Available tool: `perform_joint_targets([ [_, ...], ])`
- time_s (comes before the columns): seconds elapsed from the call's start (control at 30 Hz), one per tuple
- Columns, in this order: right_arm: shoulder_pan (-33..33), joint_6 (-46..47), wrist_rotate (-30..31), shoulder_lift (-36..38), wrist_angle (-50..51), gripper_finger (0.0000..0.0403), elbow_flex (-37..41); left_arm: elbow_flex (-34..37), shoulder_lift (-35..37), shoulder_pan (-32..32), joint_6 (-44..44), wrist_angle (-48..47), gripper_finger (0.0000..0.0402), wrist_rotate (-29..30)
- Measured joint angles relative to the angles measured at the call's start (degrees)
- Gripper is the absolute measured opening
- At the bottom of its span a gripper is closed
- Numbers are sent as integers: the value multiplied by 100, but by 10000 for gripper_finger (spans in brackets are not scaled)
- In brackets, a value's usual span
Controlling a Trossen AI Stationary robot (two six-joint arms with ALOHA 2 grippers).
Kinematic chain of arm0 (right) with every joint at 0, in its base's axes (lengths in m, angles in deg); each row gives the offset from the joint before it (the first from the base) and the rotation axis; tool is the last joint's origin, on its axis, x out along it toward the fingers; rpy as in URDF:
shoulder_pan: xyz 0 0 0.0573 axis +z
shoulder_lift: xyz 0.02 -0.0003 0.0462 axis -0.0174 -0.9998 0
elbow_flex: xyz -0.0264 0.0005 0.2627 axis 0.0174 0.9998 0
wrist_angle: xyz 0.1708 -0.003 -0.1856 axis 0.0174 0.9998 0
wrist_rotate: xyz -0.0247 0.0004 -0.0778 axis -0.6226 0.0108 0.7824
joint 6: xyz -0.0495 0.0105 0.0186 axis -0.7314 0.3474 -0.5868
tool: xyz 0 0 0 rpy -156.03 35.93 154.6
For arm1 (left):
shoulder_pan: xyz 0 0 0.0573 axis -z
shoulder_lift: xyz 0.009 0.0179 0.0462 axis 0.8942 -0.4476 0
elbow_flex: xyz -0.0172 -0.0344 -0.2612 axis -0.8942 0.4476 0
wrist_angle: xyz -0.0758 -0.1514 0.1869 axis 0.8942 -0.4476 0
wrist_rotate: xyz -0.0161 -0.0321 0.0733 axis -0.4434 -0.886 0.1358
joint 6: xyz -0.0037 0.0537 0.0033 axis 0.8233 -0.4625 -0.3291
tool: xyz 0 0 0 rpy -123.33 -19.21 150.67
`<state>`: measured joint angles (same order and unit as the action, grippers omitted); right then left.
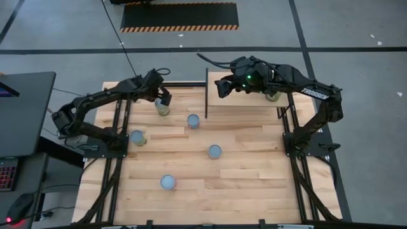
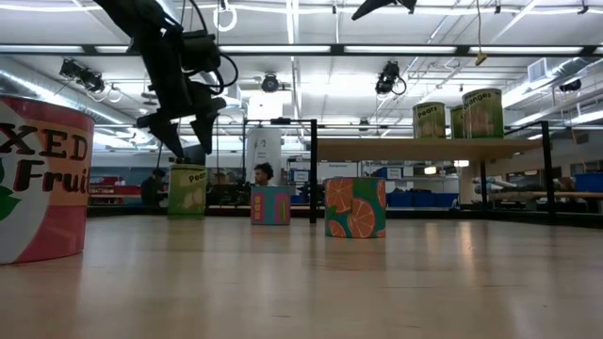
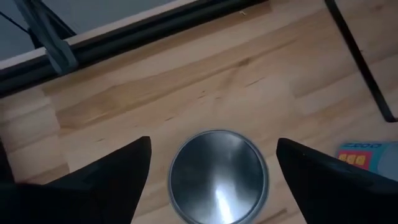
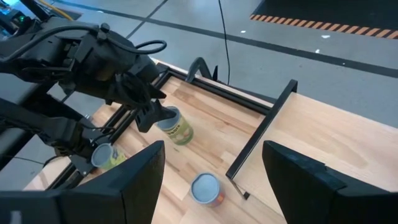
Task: Pick and place cans onto a shelf
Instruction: Put the large canned pears on the shelf
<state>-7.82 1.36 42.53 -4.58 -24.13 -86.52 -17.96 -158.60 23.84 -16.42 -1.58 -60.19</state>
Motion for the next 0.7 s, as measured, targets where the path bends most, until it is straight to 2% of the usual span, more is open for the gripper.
perform_joint_targets([
  [0.23, 0, -39, -4, 0, 0, 277, 2, 0, 143, 58, 115, -9, 275, 35],
  [0.33, 0, -39, -4, 0, 0, 277, 2, 0, 176, 124, 113, -77, 265, 9],
  [0.4, 0, -19, -6, 0, 0, 277, 2, 0, 175, 127, 76, -224, 275, -54],
  [0.53, -7, 2, -7, -4, 0, 277, 2, -1, 68, 122, -21, -582, 321, -8],
  [0.7, -5, 62, -9, -4, -2, 276, 2, -2, 48, 125, -35, -534, 370, 143],
])
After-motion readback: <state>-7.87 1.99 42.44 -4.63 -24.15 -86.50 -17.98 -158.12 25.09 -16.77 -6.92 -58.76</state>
